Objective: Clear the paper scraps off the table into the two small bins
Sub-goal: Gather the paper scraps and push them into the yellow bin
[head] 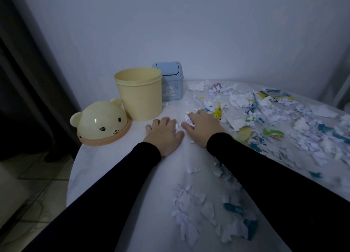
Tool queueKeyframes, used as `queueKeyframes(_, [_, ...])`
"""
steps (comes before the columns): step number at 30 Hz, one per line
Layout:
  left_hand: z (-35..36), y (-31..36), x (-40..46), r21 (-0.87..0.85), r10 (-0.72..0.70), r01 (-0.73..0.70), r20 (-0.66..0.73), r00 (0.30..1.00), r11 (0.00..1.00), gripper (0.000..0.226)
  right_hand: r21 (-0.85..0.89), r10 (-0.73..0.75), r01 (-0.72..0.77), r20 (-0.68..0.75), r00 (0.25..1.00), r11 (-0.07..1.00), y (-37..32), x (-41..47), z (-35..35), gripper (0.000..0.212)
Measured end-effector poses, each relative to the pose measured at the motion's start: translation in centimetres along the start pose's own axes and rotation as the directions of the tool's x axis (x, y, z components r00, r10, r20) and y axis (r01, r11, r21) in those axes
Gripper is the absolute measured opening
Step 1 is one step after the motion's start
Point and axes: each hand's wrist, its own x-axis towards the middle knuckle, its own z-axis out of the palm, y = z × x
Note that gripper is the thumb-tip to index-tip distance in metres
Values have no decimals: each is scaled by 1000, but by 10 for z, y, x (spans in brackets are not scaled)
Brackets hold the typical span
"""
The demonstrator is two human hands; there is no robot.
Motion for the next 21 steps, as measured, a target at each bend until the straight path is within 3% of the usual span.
queueKeyframes(6, [0, 2, 2, -53, -18, 11, -135, 991, 999, 29, 91, 34, -26, -88, 996, 995, -4, 5, 0, 37])
queueKeyframes(8, [2, 6, -1, 21, 31, -27, -181, 983, 999, 28, 130, 72, -65, -50, 996, 989, -8, 4, -5, 36])
queueKeyframes(11, [1, 11, -5, 114, 166, -133, -359, 918, 985, 31, 142, 84, -77, -43, 996, 987, -10, 1, -11, 34])
queueKeyframes(12, [-1, 12, -7, 87, 157, -136, -337, 928, 987, 32, 164, 87, -80, -34, 996, 983, -10, 0, -13, 31])
queueKeyframes(14, [-4, 11, -10, -64, 92, -114, -274, 957, 991, 29, 241, 111, -105, -13, 994, 965, -8, -1, -19, 34])
queueKeyframes(16, [-10, 4, -11, -298, -17, -82, -314, 949, 951, 29, 351, 163, -143, -29, 986, 926, -9, -2, -25, 37])
queueKeyframes(19, [-13, -6, -13, -597, -227, -19, -334, 915, 802, 35, 520, 262, -175, -99, 960, 836, -14, -4, -32, 38])
queueKeyframes(21, [-16, -7, -14, -772, -305, -20, -276, 911, 636, 39, 641, 322, -182, -108, 941, 746, -21, -4, -40, 44])
